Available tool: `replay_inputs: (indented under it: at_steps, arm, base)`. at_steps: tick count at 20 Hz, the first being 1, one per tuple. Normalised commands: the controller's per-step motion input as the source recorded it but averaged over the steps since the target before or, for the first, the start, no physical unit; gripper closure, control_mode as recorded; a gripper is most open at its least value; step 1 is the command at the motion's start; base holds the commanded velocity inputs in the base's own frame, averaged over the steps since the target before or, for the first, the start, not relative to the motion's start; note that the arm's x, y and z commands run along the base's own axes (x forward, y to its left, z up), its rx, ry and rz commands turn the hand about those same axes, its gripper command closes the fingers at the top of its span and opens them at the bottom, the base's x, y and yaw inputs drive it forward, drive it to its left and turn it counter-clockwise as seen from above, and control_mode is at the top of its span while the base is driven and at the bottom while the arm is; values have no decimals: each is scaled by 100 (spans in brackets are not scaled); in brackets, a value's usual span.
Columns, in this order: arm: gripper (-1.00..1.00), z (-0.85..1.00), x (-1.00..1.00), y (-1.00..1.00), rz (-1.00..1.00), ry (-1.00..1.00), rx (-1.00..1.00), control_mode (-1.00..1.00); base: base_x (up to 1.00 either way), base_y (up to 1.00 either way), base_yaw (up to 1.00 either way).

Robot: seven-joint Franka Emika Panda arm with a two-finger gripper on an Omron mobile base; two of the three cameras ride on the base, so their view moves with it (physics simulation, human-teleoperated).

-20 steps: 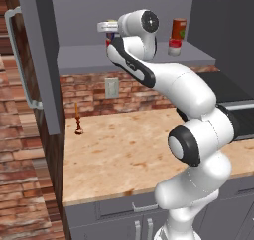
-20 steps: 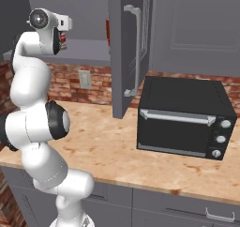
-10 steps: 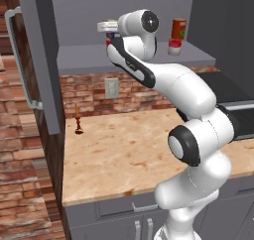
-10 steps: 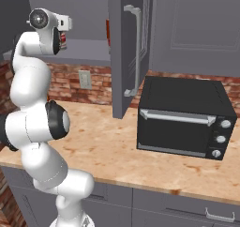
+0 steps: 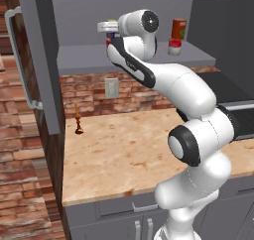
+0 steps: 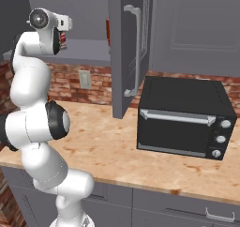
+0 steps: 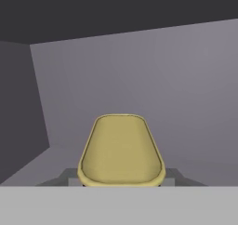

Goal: Stack two cans on top of the other two cans in the cabinet.

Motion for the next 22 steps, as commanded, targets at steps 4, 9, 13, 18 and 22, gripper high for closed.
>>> replay_inputs:
  at_steps: [4,9,13,18,22]
  arm:
    - [100,0,0,0,0,0,0,-100]
    - [100,0,0,0,0,0,0,-100]
    - [100,0,0,0,0,0,0,-100]
    - [-100,0,0,0,0,0,0,-100]
    - [-100,0,0,0,0,0,0,-100]
  base:
    - [0,0,0]
    - [0,0,0]
    - [0,0,0]
    - [0,0,0]
    - [0,0,0]
